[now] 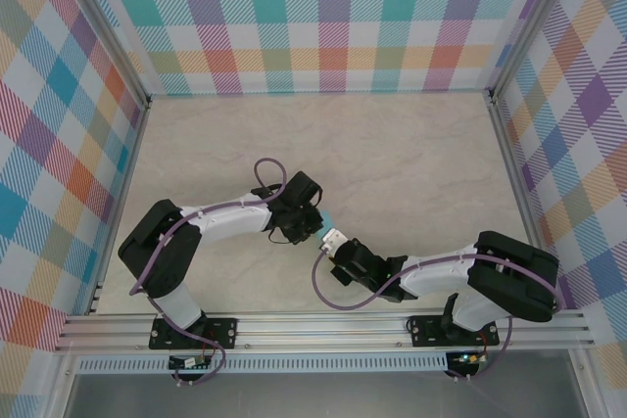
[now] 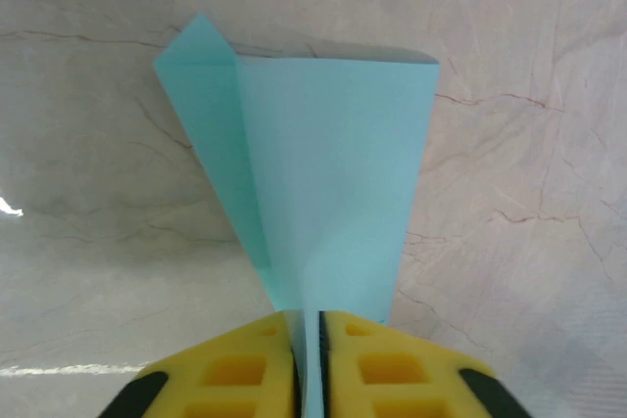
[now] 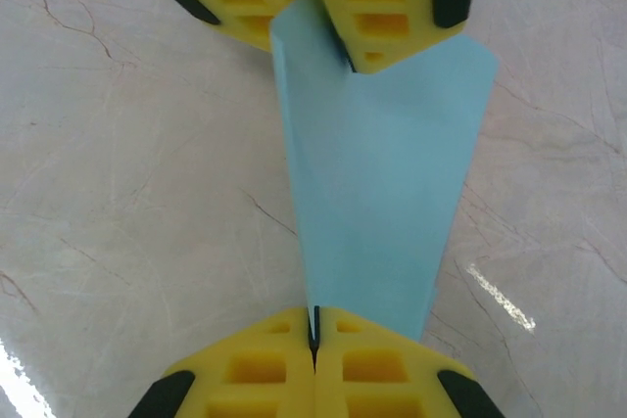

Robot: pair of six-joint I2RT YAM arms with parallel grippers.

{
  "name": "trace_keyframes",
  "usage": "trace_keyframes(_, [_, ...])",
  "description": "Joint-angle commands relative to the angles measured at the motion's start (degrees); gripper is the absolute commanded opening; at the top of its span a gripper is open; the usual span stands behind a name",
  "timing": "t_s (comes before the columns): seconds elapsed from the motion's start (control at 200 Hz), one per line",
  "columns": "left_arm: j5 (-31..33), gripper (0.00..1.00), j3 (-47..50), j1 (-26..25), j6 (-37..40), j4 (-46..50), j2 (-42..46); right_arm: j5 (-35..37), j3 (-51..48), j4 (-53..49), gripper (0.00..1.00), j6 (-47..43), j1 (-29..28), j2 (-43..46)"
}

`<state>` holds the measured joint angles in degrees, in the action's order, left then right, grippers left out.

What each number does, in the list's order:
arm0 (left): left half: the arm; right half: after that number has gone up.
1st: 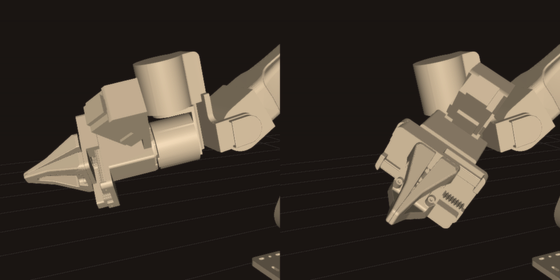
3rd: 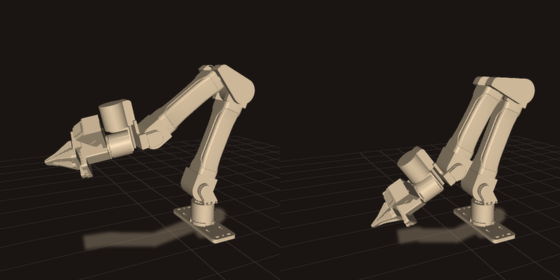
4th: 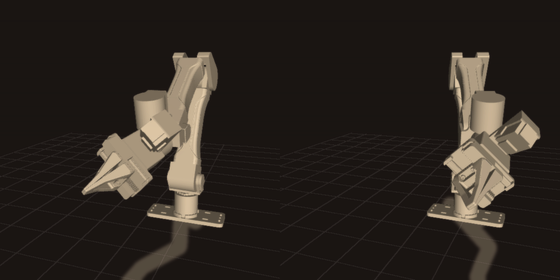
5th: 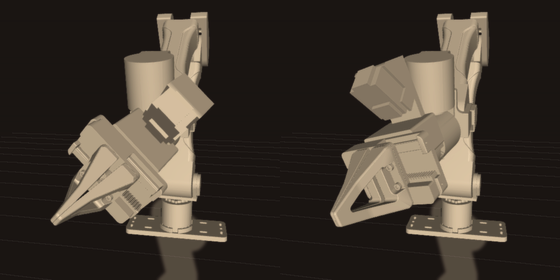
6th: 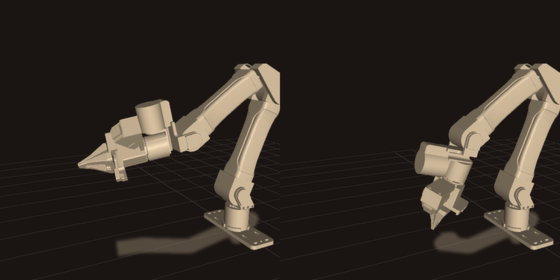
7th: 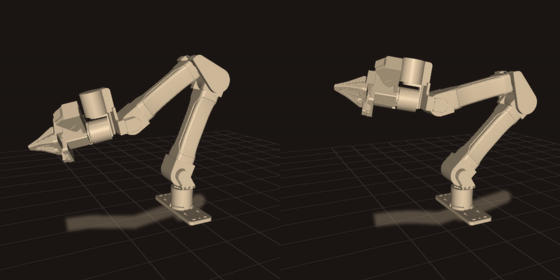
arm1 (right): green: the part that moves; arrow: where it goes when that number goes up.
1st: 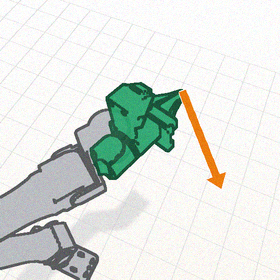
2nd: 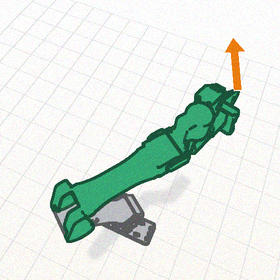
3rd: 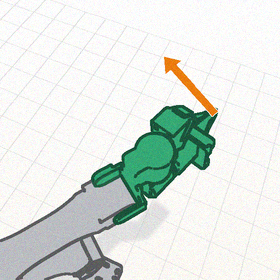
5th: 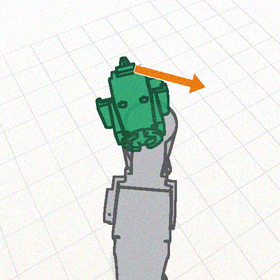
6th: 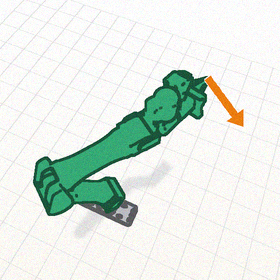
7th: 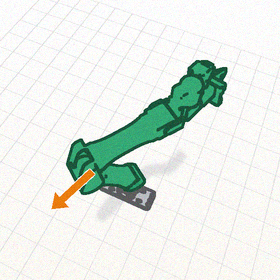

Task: Fold a paper plane with a square sheet of paper (pick it up from the middle)
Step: Fold the wing for the fifth time at the center of the table.

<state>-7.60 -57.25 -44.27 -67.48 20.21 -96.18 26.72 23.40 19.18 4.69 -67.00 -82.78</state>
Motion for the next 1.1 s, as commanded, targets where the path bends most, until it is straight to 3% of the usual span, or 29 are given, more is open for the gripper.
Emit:
trace_keyframes(0.0, [2.6, 0.3, 0.2, 1.0, 2.0, 4.0, 4.4, -5.2, 1.1, -1.9, 0.0, 6.5, 0.8, 1.3])
trace_keyframes(0.065, [4.2, 0.44, 0.6, 1.2, 2.5, 5.2, 6.9, -9.3, 1.1, -1.8, 0.0, 10.4, 1.7, 1.7])
trace_keyframes(0.225, [9.3, 0.57, 3.3, 1.2, 3.8, 7.6, 15.1, -18.4, 1.3, -1.4, 0.0, 19.4, 4.5, 2.4])
trace_keyframes(0.435, [10.3, 0.57, 10.0, 1.2, 5.0, 3.9, 23.7, -30.2, 1.8, -0.4, 0.0, 27.9, 10.4, 2.3])
trace_keyframes(0.595, [6.7, 0.5, 15.4, 1.2, 6.6, -5.3, 26.4, -40.0, 1.3, 4.0, 0.0, 34.5, 15.9, 0.8])
trace_keyframes(0.765, [2.7, 0.44, 19.6, 0.8, 6.7, -15.6, 25.8, -44.1, 0.4, 8.7, 0.0, 41.5, 18.8, -2.2])
trace_keyframes(1.095, [-1.8, 0.4, 20.9, 0.2, 8.0, -23.5, 21.6, -45.4, -0.2, 11.0, 0.0, 47.9, 20.5, -6.4])
